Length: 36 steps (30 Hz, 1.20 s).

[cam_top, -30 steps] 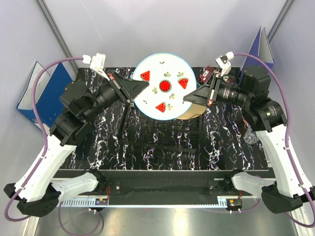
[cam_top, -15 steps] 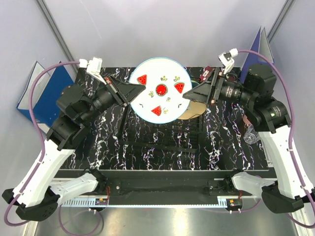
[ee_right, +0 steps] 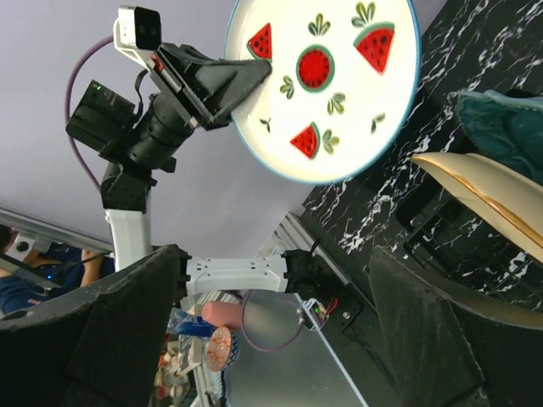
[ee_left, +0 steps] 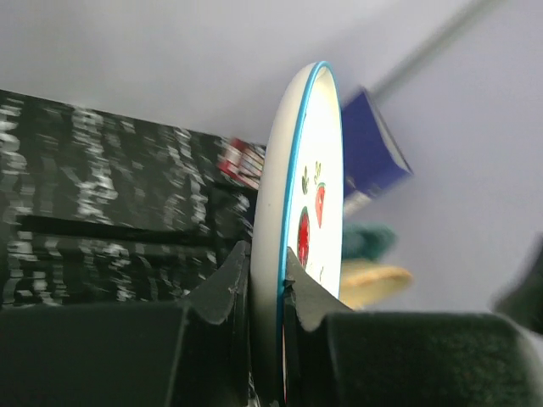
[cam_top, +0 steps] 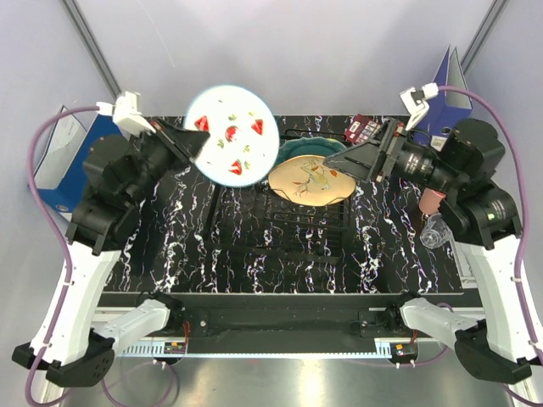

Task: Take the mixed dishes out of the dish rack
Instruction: Place the plate at the center of the board.

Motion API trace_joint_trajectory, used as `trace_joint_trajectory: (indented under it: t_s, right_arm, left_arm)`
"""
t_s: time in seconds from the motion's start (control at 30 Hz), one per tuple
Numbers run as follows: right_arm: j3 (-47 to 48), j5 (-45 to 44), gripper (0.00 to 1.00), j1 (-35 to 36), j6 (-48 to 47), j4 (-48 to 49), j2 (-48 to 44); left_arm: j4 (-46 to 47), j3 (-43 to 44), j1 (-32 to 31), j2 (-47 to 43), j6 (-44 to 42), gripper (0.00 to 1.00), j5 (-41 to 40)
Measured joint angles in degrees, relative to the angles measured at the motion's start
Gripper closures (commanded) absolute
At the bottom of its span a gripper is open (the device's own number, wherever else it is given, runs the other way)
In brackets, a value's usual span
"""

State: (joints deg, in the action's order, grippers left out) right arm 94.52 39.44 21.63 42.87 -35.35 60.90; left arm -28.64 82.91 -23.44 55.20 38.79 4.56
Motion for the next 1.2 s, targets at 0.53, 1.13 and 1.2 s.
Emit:
trace_joint_trajectory:
  t_s: [0.53, 1.13, 1.2]
  right_arm:
    - [-8.11, -9.99, 0.00, 0.24, -9.62, -2.25, -15.08]
    - [-17.66, -16.55, 0.00, 0.39, -15.04, -3.50, -16.37]
    - [-18.12, -17.42, 0.00, 0.42, -15.61, -3.56, -16.37]
  left_arm:
    - [4.11, 6.21, 22.56, 32.37, 4.15, 1.00, -6.12]
    - [7.61, 25.46, 23.93, 58.05, 4.20, 1.00, -13.07]
    - [7.74, 25.46, 24.48, 59.71, 5.20, 1.00, -13.38]
